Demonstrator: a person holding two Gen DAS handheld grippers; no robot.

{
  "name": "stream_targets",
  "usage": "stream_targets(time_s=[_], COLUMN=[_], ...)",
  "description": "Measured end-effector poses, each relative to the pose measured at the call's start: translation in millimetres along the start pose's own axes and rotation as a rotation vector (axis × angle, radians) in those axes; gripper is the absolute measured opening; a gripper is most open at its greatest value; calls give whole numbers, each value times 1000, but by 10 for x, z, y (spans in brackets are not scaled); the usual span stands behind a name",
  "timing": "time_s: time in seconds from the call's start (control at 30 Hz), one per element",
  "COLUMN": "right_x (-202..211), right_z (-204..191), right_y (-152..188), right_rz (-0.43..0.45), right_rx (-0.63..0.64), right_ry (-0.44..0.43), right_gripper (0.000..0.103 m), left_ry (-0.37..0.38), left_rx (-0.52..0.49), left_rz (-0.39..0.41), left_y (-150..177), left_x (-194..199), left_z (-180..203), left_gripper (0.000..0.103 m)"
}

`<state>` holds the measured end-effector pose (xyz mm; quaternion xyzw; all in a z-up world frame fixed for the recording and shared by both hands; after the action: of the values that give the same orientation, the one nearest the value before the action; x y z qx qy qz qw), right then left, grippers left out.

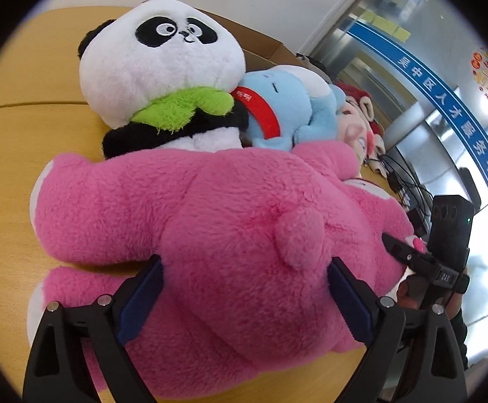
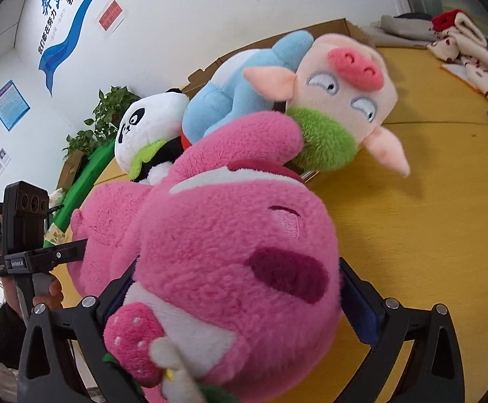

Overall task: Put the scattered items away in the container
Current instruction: 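Lift the pink bear plush off the table with both grippers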

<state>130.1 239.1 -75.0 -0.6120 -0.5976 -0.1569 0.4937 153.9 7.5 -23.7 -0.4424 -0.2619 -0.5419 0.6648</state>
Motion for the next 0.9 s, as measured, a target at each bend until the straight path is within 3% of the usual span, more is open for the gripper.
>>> stream_targets(time_s=[0.03, 0.2, 0.4, 0.63, 0.9], right_x=[-31, 46, 249, 648, 1091], right_z=[-20, -145, -288, -551, -816], right_y=[-3, 24, 101, -17, -479], right_rz=[-5, 50, 92, 184, 308], right_rx=[-5, 14, 39, 113, 171], right_ry=[-3, 39, 61, 99, 104], right_gripper=[103, 98, 88, 87, 87], left_ry=[-5, -11, -20, 1, -2], left_rx=[-3, -45, -101, -135, -210], left_rz=[9, 42, 57, 101, 219], left_y=[12, 89, 172, 105, -355], left_x=[12, 140, 310, 591, 1076], left_z=[12, 68, 177, 340, 568], left_gripper=[93, 61, 40, 37, 37])
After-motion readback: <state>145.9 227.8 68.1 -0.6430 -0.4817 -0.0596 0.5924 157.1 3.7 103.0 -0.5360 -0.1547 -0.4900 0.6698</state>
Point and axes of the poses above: each gripper's, at about its wrist camera, not at the fingertips, and x roughly against the way its jaws point, z to its right, y to its underside, the point moved 7 cm from there along -x, roughly the way its jaws point, and after that the axes turned 15 degrees about -z, right-handed, at the moved point
